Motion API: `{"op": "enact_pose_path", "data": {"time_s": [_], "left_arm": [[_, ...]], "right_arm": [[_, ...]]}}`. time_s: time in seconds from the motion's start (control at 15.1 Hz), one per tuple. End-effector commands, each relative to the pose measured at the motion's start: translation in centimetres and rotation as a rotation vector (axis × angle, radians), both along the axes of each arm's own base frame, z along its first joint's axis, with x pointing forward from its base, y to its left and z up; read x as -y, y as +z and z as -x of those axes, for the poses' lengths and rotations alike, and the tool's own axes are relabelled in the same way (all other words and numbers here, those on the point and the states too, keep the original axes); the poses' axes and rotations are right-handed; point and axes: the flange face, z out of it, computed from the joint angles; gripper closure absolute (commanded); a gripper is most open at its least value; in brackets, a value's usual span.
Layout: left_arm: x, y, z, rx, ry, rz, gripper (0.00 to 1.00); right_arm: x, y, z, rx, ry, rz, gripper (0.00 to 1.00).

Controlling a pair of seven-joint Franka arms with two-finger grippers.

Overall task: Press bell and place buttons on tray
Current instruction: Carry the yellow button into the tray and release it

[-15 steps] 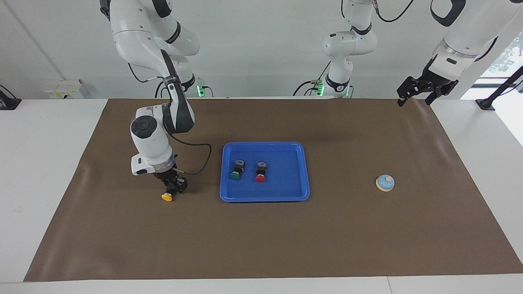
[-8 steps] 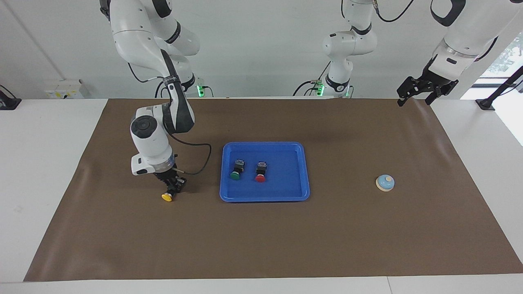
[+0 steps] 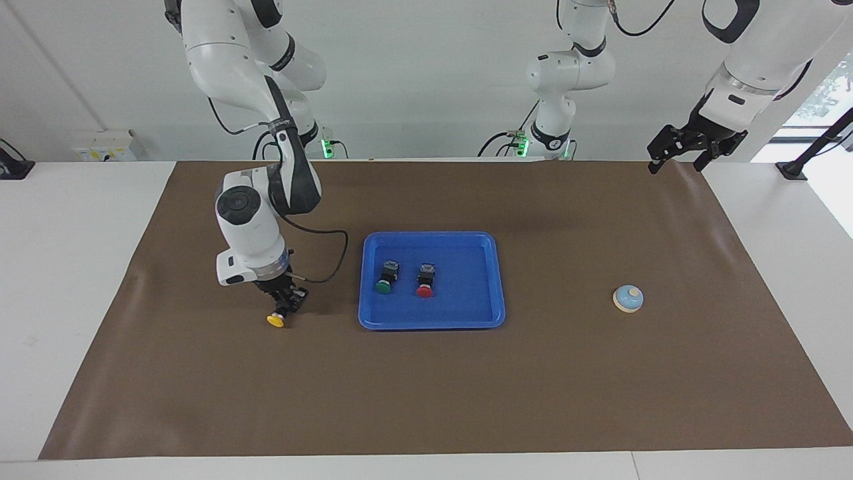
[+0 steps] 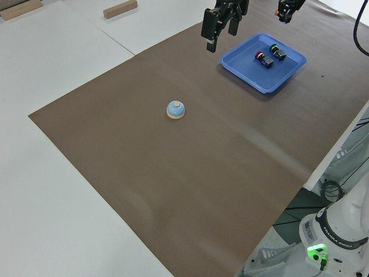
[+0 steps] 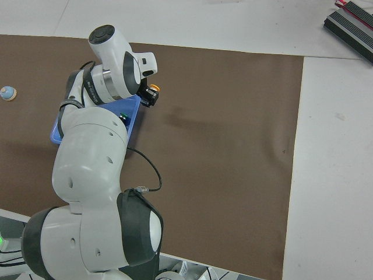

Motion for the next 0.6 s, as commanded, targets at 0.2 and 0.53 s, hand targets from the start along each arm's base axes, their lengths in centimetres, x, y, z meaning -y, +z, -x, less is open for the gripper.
{"op": "enact_pose_path", "data": {"time_s": [0.2, 0.53], "left_arm": [[0.0, 0.2, 0.1, -0.006, 0.001, 0.008, 0.00], [0.0, 0.2, 0.1, -0.006, 0.001, 0.008, 0.00]], "right_arm": [[-11.5, 0.1, 4.5, -0.022, 0.154, -0.059, 1.00], [-19.1, -5.2, 7.9, -0.044, 0.250, -0.077, 1.00]]}}
